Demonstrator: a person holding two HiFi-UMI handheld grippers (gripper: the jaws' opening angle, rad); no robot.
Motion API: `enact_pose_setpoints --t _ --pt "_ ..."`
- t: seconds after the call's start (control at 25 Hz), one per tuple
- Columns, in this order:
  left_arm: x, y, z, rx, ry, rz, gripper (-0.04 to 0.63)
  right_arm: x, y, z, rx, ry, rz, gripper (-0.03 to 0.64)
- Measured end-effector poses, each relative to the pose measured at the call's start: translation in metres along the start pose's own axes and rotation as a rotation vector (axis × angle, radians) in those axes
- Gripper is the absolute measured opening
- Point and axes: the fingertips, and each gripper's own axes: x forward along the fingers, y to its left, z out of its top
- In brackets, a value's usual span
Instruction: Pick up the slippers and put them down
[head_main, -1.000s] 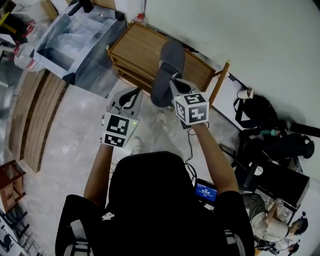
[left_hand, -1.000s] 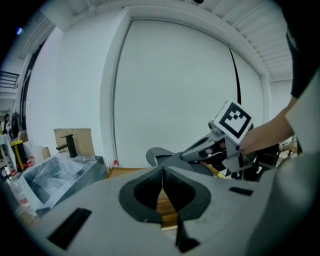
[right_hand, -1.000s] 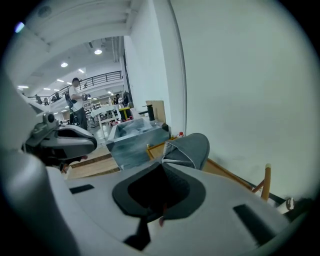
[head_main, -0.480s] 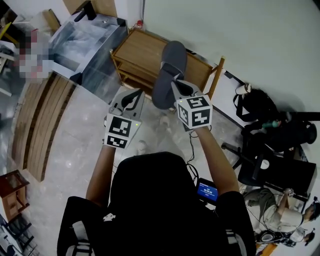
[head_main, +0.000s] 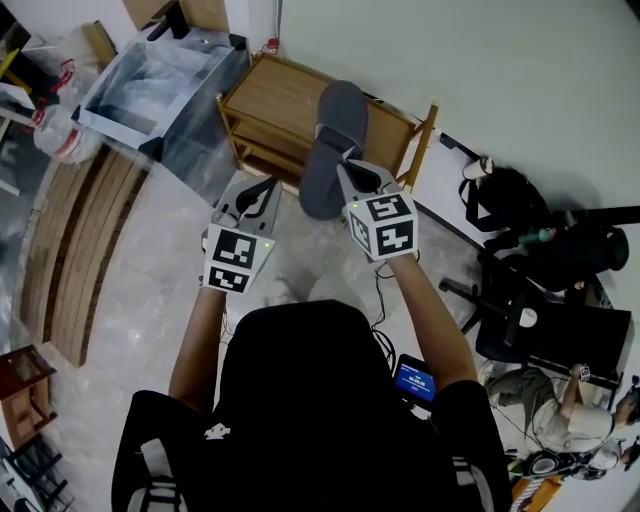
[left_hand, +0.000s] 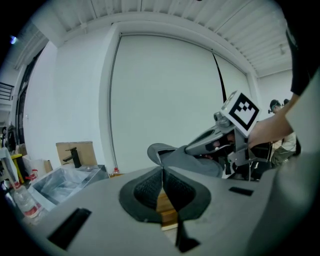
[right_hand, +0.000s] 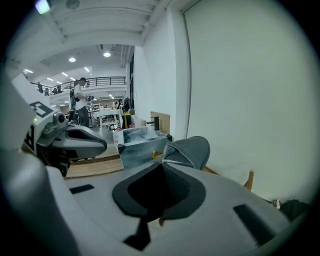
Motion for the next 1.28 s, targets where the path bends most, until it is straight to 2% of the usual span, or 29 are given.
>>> enact_pose_setpoints --t 0.48,0.76,1.28 --pt "-0.015 -0.022 0.025 0.015 -0.010 0.084 0.006 -0.040 -0.004 -0.003 -0.027 -0.025 0.071 0.005" --pt "-0.025 -0.069 0.027 -0.001 0.001 0.113 0.006 -0.085 -0.012 -0.021 -0.020 -0.045 0.108 0.005" --pt "-0.064 -0.158 0.030 0.027 0.015 0.182 0.006 -0.159 -0.005 -0.057 -0.044 -0.091 0.181 0.005"
